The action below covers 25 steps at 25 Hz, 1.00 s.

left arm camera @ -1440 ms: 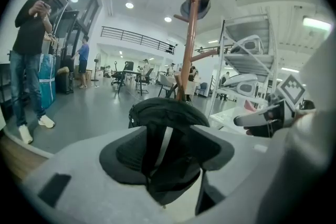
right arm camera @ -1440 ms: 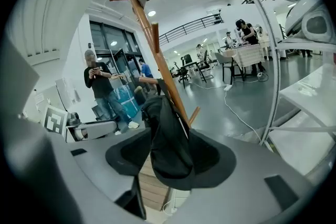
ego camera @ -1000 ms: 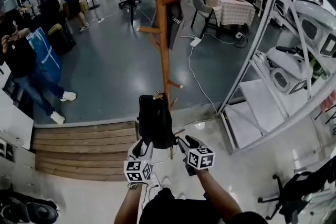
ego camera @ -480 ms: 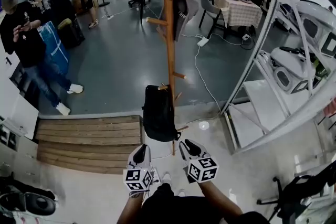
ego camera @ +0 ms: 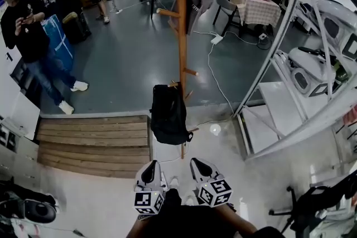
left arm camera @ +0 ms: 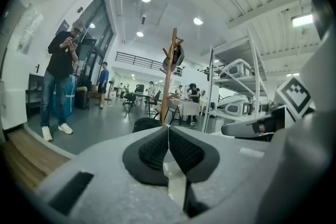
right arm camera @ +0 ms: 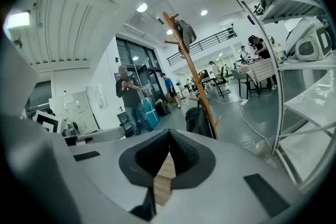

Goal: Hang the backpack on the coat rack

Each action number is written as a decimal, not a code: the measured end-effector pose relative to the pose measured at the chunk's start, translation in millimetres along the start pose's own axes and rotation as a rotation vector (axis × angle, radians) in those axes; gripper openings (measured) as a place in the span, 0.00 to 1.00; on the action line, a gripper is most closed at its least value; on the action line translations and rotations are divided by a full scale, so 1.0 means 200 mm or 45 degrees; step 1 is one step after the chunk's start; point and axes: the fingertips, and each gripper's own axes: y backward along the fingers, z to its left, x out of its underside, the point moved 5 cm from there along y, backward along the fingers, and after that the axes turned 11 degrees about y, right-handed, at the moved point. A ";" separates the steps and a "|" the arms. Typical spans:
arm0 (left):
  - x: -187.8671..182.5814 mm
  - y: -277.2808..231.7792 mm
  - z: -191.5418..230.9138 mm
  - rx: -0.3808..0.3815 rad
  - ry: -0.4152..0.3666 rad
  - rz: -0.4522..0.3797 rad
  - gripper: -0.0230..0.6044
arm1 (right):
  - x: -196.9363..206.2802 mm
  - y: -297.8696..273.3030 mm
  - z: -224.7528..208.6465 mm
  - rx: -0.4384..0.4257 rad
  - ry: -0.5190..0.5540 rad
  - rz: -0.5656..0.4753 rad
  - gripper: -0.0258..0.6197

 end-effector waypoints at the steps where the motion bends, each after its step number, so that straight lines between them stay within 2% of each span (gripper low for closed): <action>1: 0.01 0.01 0.00 -0.004 -0.006 0.000 0.07 | 0.00 0.01 0.01 -0.003 0.006 -0.002 0.06; 12: 0.07 0.08 -0.04 0.028 -0.003 0.015 0.07 | 0.03 0.04 0.06 0.014 0.043 -0.011 0.06; 25: 0.09 0.10 0.01 0.007 0.006 0.038 0.07 | 0.06 0.03 0.09 0.009 0.040 0.007 0.06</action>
